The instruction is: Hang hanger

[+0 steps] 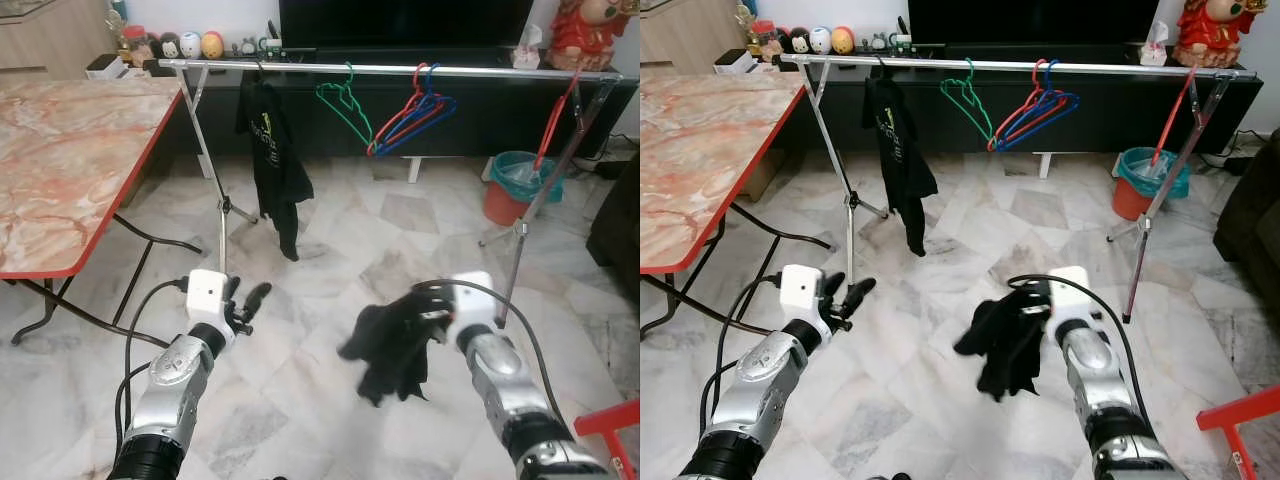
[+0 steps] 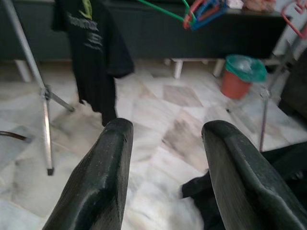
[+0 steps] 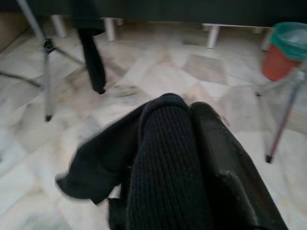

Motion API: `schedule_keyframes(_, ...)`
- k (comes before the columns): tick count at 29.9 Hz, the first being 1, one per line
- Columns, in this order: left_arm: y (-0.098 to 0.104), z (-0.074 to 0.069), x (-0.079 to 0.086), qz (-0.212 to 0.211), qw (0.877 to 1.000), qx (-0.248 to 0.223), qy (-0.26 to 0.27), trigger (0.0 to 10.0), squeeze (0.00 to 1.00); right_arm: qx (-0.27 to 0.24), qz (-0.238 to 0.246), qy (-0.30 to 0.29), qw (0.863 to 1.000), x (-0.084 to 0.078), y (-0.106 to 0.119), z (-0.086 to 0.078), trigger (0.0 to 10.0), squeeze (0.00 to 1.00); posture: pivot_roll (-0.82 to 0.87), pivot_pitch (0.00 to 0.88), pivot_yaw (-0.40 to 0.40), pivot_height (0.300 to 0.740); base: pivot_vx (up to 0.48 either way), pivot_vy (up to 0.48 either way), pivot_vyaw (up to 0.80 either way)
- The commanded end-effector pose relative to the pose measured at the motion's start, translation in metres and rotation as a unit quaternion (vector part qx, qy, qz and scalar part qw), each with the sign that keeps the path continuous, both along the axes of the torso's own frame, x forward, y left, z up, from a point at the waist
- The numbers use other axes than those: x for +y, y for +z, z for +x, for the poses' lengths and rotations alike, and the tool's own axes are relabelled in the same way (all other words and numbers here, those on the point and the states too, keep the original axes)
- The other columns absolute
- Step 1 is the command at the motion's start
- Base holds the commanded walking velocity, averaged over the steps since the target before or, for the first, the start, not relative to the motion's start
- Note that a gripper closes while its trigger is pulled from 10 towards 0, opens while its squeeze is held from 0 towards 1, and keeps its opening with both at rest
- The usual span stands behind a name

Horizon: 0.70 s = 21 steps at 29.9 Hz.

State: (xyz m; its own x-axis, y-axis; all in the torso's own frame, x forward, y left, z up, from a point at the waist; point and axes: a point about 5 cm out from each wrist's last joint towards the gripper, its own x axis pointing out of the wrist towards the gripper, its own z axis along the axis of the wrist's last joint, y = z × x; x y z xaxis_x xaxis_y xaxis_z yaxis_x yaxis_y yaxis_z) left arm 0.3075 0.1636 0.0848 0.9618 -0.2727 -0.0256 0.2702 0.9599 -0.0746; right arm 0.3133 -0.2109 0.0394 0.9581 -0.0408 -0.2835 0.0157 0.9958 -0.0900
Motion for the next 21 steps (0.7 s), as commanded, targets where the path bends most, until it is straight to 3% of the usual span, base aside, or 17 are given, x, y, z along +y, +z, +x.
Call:
schedule_keyframes(1,-0.008,-0.003,0.004,-0.008,1.0,0.009,0.029,10.0,0.0,-0.043,0.018,-0.051,0.998,-0.005,0.011,0.003,10.0,0.0,-0.08,0.0,0.044,0.74,0.0,0.0,0.0)
schedule_keyframes(5,-0.012,-0.004,0.01,-0.016,0.997,0.005,0.078,10.0,0.0,-0.043,0.031,-0.111,0.992,-0.01,0.0,-0.01,10.0,0.0,-0.08,0.0,0.045,0.74,0.0,0.0,0.0)
schedule_keyframes(9,-0.011,-0.005,0.01,-0.024,0.996,-0.002,0.088,10.0,0.0,-0.05,0.036,-0.119,0.991,-0.01,-0.003,-0.015,10.0,0.0,-0.09,0.0,0.045,0.74,0.0,0.0,0.0)
schedule_keyframes(13,-0.009,-0.004,0.012,-0.027,0.995,-0.014,0.094,10.0,0.0,-0.083,0.052,-0.122,0.988,-0.01,0.007,-0.011,10.0,0.0,-0.09,0.0,0.042,0.74,0.063,0.0,0.0)
schedule_keyframes(21,-0.007,-0.002,0.006,-0.027,0.996,-0.018,0.087,10.0,0.0,-0.091,0.046,-0.118,0.988,-0.006,0.014,-0.004,10.0,0.0,-0.08,0.0,0.038,0.74,0.366,0.0,0.0)
